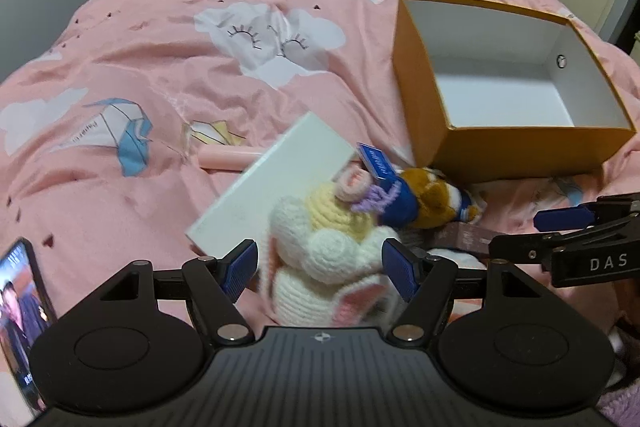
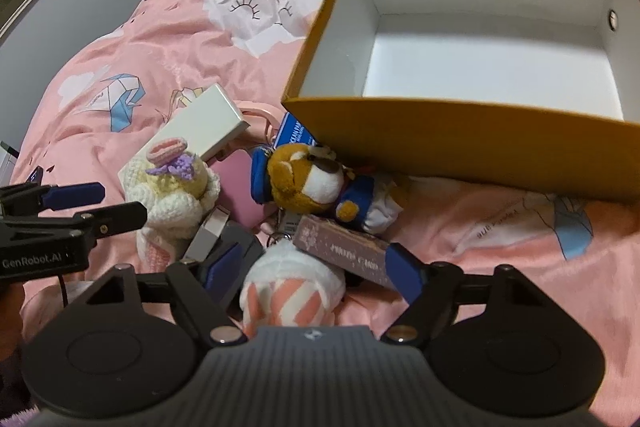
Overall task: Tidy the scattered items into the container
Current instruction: 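Grasp the white book edge with the left tool while the right tool grasps the pink fan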
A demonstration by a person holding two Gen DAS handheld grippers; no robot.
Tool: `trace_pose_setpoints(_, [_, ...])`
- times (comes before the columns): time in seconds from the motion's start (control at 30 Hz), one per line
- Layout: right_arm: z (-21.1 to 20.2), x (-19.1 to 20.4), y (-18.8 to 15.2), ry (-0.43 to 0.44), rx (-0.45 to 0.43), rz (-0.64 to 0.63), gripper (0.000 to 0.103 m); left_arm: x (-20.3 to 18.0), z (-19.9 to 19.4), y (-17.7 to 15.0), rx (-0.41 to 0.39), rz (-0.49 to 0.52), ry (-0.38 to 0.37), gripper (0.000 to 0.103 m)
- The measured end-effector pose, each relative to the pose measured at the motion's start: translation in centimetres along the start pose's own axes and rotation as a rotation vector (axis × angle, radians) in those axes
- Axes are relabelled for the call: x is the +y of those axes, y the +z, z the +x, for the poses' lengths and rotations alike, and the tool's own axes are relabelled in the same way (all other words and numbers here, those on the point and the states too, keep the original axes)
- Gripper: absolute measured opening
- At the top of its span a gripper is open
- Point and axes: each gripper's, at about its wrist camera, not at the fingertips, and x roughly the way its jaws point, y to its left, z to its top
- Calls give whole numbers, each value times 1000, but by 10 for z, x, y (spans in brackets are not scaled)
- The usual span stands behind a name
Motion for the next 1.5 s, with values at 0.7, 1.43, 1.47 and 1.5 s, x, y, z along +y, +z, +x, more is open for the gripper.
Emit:
trace_pose_setpoints(0.7, [53, 53, 50, 102, 80, -193, 48, 38, 55, 50, 118, 230, 9, 81])
trace_pose_setpoints(1.43, [84, 54, 65, 95, 112, -190, 40, 47, 118, 65, 273, 181, -159, 84])
trace_pose_setpoints(1.47, [84, 54, 65, 95, 112, -187, 39, 49, 122, 66, 283, 163, -174, 84])
trace_pose_setpoints(1.5, [84, 53, 65, 95, 112, -184, 38, 51, 126, 67, 292, 144, -189, 84])
